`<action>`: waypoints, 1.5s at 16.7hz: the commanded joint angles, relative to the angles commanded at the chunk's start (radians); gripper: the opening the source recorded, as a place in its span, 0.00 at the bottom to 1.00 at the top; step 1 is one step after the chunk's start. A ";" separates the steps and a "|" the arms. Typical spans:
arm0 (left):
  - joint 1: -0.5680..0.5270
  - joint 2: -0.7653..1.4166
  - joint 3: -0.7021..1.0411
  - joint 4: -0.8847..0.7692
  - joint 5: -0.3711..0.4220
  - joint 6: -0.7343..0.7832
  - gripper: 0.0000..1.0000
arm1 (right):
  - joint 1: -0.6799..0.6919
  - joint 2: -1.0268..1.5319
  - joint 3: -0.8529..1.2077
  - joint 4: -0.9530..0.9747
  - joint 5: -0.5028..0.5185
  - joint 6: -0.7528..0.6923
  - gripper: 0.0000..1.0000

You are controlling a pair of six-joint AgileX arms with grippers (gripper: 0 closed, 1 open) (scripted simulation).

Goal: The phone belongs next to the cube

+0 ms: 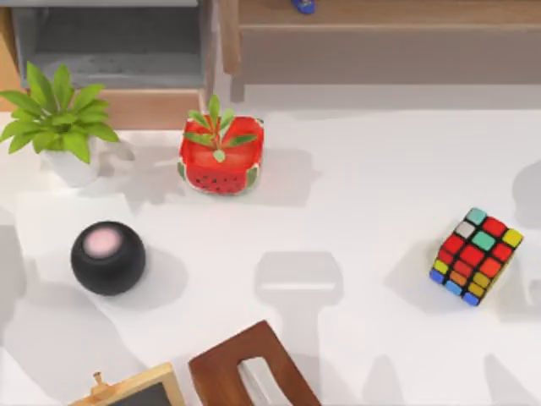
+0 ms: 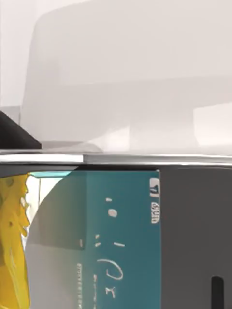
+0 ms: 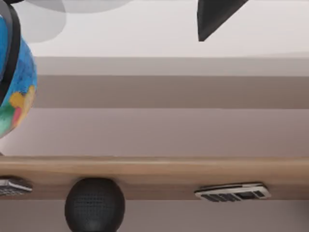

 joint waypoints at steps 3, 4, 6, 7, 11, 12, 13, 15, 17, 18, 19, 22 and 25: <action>-0.003 -0.027 0.006 -0.023 0.020 -0.008 0.00 | 0.000 0.000 0.000 0.000 0.000 0.000 1.00; -0.003 -0.029 0.008 -0.026 0.020 -0.008 0.00 | 0.000 0.000 0.000 0.000 0.000 0.000 1.00; -0.003 -0.042 0.021 -0.052 0.020 -0.008 0.00 | 0.000 0.000 0.000 0.000 0.000 0.000 1.00; -0.004 -0.049 0.029 -0.069 0.020 -0.007 0.00 | 0.000 0.000 0.000 0.000 0.000 0.000 1.00; -0.004 -0.064 0.043 -0.097 0.020 -0.008 0.00 | 0.000 0.000 0.000 0.000 0.000 0.000 1.00; -0.003 -0.060 0.040 -0.094 0.019 -0.007 0.00 | 0.000 0.000 0.000 0.000 0.000 0.000 1.00; -0.003 -0.060 0.040 -0.094 0.019 -0.007 0.00 | 0.000 0.000 0.000 0.000 0.000 0.000 1.00; -0.016 -0.083 0.066 -0.099 0.019 -0.026 0.00 | 0.000 0.000 0.000 0.000 0.000 0.000 1.00; -0.048 -0.114 0.115 -0.112 0.021 -0.072 0.00 | 0.000 0.000 0.000 0.000 0.000 0.000 1.00; -0.072 -0.130 0.145 -0.122 0.022 -0.104 0.00 | 0.000 0.000 0.000 0.000 0.000 0.000 1.00; -0.102 -0.144 0.178 -0.135 0.024 -0.142 0.00 | 0.000 0.000 0.000 0.000 0.000 0.000 1.00; -0.220 -0.172 0.287 -0.191 0.037 -0.287 0.00 | 0.000 0.000 0.000 0.000 0.000 0.000 1.00; -0.373 -0.171 0.401 -0.271 0.056 -0.464 0.00 | 0.000 0.000 0.000 0.000 0.000 0.000 1.00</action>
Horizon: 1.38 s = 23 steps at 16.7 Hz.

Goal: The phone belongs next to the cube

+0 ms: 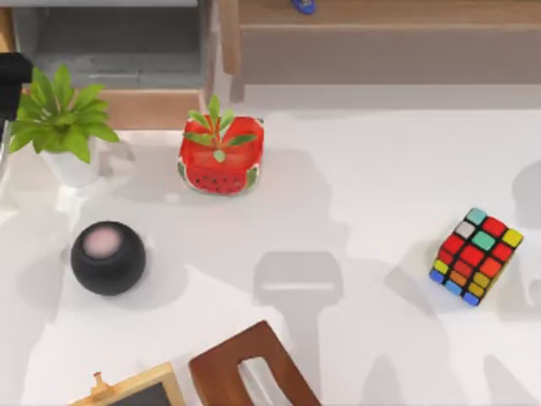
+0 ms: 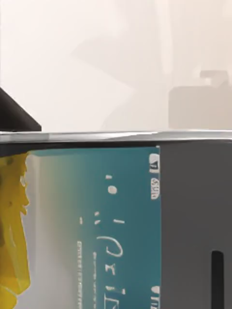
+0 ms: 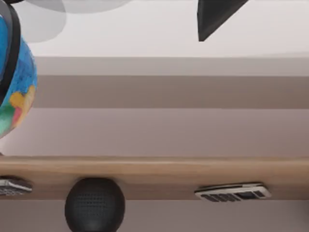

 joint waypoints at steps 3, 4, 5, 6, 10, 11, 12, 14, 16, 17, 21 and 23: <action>-0.175 0.040 0.114 -0.095 0.023 -0.193 0.00 | 0.000 0.000 0.000 0.000 0.000 0.000 1.00; -0.237 0.062 0.152 -0.127 0.031 -0.257 0.00 | 0.000 0.000 0.000 0.000 0.000 0.000 1.00; -0.299 0.088 0.189 -0.159 0.038 -0.320 0.00 | 0.000 0.000 0.000 0.000 0.000 0.000 1.00; -0.361 0.117 0.227 -0.190 0.043 -0.382 0.00 | 0.000 0.000 0.000 0.000 0.000 0.000 1.00; -0.595 0.262 0.377 -0.293 0.045 -0.606 0.00 | 0.000 0.000 0.000 0.000 0.000 0.000 1.00; -0.647 0.304 0.414 -0.313 0.039 -0.655 0.00 | 0.000 0.000 0.000 0.000 0.000 0.000 1.00; -0.695 0.345 0.450 -0.330 0.031 -0.701 0.00 | 0.000 0.000 0.000 0.000 0.000 0.000 1.00; -0.779 0.426 0.519 -0.355 0.008 -0.783 0.00 | 0.000 0.000 0.000 0.000 0.000 0.000 1.00; -0.847 0.498 0.582 -0.370 -0.021 -0.850 0.00 | 0.000 0.000 0.000 0.000 0.000 0.000 1.00; -0.874 0.529 0.610 -0.374 -0.036 -0.878 0.00 | 0.000 0.000 0.000 0.000 0.000 0.000 1.00; -0.936 0.604 0.680 -0.374 -0.078 -0.941 0.00 | 0.000 0.000 0.000 0.000 0.000 0.000 1.00; -0.940 0.608 0.684 -0.374 -0.081 -0.944 0.00 | 0.000 0.000 0.000 0.000 0.000 0.000 1.00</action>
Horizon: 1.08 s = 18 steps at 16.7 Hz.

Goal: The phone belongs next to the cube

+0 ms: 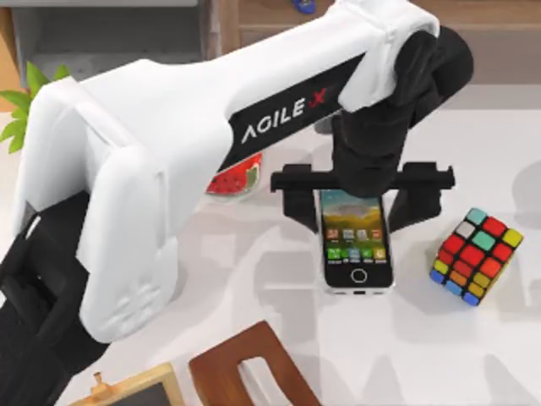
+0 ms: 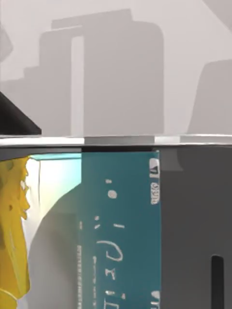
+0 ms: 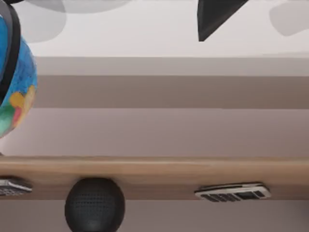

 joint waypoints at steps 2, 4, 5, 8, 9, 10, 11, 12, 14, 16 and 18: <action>0.000 0.000 0.000 0.000 0.000 0.000 0.00 | 0.000 0.000 0.000 0.000 0.000 0.000 1.00; 0.004 -0.002 -0.003 0.000 0.002 0.003 0.00 | 0.000 0.000 0.000 0.000 0.000 0.000 1.00; 0.003 -0.003 -0.005 0.001 0.004 0.003 0.00 | 0.000 0.000 0.000 0.000 0.000 0.000 1.00; -0.002 -0.004 -0.015 0.008 0.017 0.003 0.00 | 0.000 0.000 0.000 0.000 0.000 0.000 1.00; -0.004 -0.005 -0.020 0.012 0.025 0.004 0.00 | 0.000 0.000 0.000 0.000 0.000 0.000 1.00; -0.007 -0.005 -0.027 0.017 0.034 0.004 0.00 | 0.000 0.000 0.000 0.000 0.000 0.000 1.00; -0.010 -0.005 -0.034 0.024 0.043 0.005 0.00 | 0.000 0.000 0.000 0.000 0.000 0.000 1.00; -0.012 -0.005 -0.042 0.031 0.053 0.005 0.00 | 0.000 0.000 0.000 0.000 0.000 0.000 1.00; -0.015 -0.006 -0.061 0.049 0.072 0.005 0.00 | 0.000 0.000 0.000 0.000 0.000 0.000 1.00; -0.016 -0.008 -0.082 0.072 0.084 0.004 0.00 | 0.000 0.000 0.000 0.000 0.000 0.000 1.00; -0.015 -0.010 -0.104 0.099 0.086 0.002 0.00 | 0.000 0.000 0.000 0.000 0.000 0.000 1.00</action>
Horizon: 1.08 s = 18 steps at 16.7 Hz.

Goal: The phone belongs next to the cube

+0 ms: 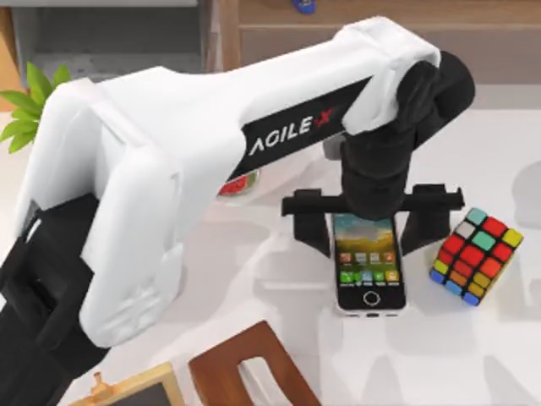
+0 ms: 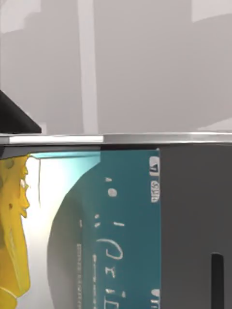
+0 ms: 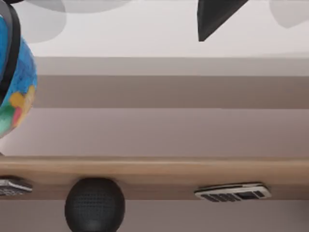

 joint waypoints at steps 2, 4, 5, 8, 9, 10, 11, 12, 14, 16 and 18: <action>0.003 -0.001 -0.021 0.030 -0.011 -0.001 0.00 | 0.000 0.000 0.000 0.000 0.000 0.000 1.00; 0.007 0.000 -0.043 0.061 -0.034 -0.001 0.00 | 0.000 0.000 0.000 0.000 0.000 0.000 1.00; 0.010 0.002 -0.053 0.075 -0.047 -0.001 0.00 | 0.000 0.000 0.000 0.000 0.000 0.000 1.00; 0.016 0.014 -0.085 0.105 -0.081 -0.001 0.00 | 0.000 0.000 0.000 0.000 0.000 0.000 1.00; 0.017 0.022 -0.093 0.109 -0.086 0.000 0.00 | 0.000 0.000 0.000 0.000 0.000 0.000 1.00; 0.017 0.022 -0.093 0.109 -0.086 0.000 0.00 | 0.000 0.000 0.000 0.000 0.000 0.000 1.00; 0.017 0.022 -0.093 0.109 -0.086 0.000 0.00 | 0.000 0.000 0.000 0.000 0.000 0.000 1.00; 0.017 0.022 -0.093 0.109 -0.086 0.000 0.00 | 0.000 0.000 0.000 0.000 0.000 0.000 1.00; 0.017 0.022 -0.093 0.109 -0.086 0.000 0.08 | 0.000 0.000 0.000 0.000 0.000 0.000 1.00; 0.017 0.022 -0.093 0.109 -0.086 0.000 0.23 | 0.000 0.000 0.000 0.000 0.000 0.000 1.00; 0.017 0.022 -0.093 0.109 -0.086 0.000 0.38 | 0.000 0.000 0.000 0.000 0.000 0.000 1.00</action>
